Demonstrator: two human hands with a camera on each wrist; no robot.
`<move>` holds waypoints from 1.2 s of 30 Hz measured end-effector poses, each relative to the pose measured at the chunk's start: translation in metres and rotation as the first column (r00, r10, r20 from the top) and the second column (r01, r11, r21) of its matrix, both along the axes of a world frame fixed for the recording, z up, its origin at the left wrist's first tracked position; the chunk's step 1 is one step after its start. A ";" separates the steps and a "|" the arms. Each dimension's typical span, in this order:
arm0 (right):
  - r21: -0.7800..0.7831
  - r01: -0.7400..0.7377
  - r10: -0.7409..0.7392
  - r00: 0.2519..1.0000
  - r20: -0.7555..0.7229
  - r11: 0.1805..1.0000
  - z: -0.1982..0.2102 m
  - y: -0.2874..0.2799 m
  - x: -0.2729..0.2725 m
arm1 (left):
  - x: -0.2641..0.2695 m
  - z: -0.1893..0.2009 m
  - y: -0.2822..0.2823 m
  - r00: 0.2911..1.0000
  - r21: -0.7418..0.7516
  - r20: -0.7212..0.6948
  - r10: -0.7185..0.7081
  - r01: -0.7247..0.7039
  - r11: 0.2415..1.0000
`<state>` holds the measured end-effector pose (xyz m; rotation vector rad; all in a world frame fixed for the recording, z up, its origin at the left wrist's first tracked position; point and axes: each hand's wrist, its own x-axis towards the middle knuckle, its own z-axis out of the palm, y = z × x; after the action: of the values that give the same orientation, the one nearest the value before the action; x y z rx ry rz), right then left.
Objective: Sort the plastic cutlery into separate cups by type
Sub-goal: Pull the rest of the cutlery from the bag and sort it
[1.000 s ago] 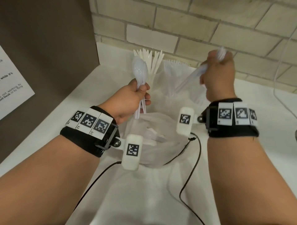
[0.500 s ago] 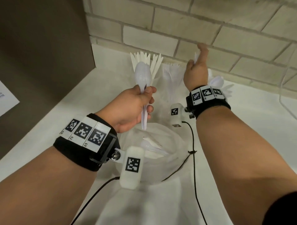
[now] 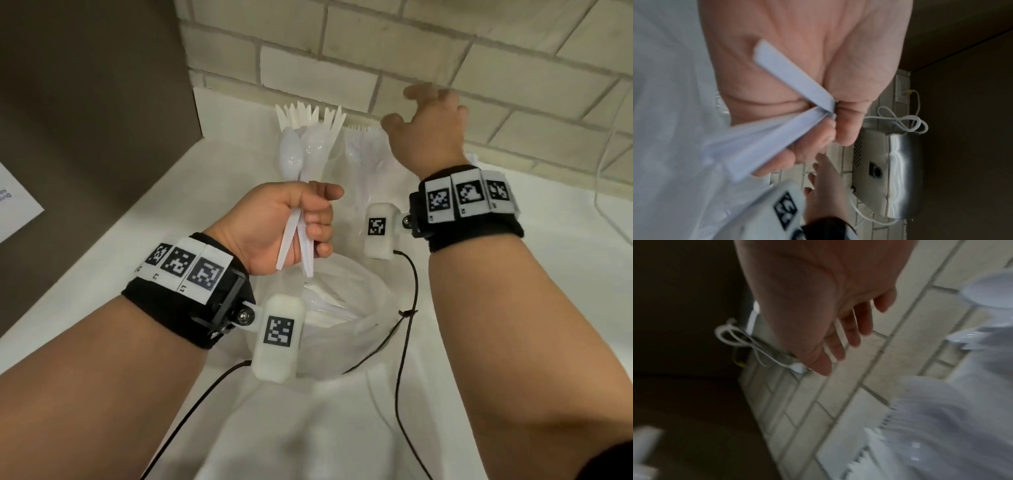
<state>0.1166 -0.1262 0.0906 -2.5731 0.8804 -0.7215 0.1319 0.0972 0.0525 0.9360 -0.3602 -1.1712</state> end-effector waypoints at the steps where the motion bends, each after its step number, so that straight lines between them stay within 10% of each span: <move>1: 0.090 -0.104 0.098 0.993 0.071 0.990 0.008 0.009 -0.008 | 0.000 0.000 0.001 1.000 -0.022 -0.011 -0.017 0.017 1.000; 8: 0.534 -0.530 0.505 0.838 0.207 0.659 0.021 0.084 -0.066 | -0.009 -0.003 0.001 0.970 -0.055 0.049 -0.237 0.240 0.969; 12: 0.463 -0.549 0.518 0.830 0.205 0.696 0.013 0.084 -0.076 | -0.018 -0.006 -0.001 0.955 -0.016 0.079 -0.285 0.287 0.958; 17: 0.439 -0.459 0.422 0.887 0.187 0.772 0.003 0.076 -0.085 | -0.029 -0.007 -0.003 0.954 0.074 0.298 -0.022 0.000 0.997; 24: 0.494 -0.380 0.352 0.924 0.152 0.782 -0.004 0.083 -0.084 | -0.041 -0.003 -0.008 0.622 0.287 0.770 -0.143 -0.138 0.948; 32: 0.450 -0.398 0.443 0.896 0.005 0.800 -0.004 0.092 -0.087 | -0.040 0.003 -0.011 0.335 0.425 0.886 -0.319 -0.315 0.849; 36: 0.375 -0.377 0.399 0.917 0.022 0.847 -0.004 0.084 -0.089 | -0.039 0.001 -0.007 0.348 0.354 0.901 -0.260 -0.241 0.904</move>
<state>0.0280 -0.0418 0.0864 -2.3223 0.4278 -0.3238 0.0928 0.0905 0.0534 2.0273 -1.0850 -0.5547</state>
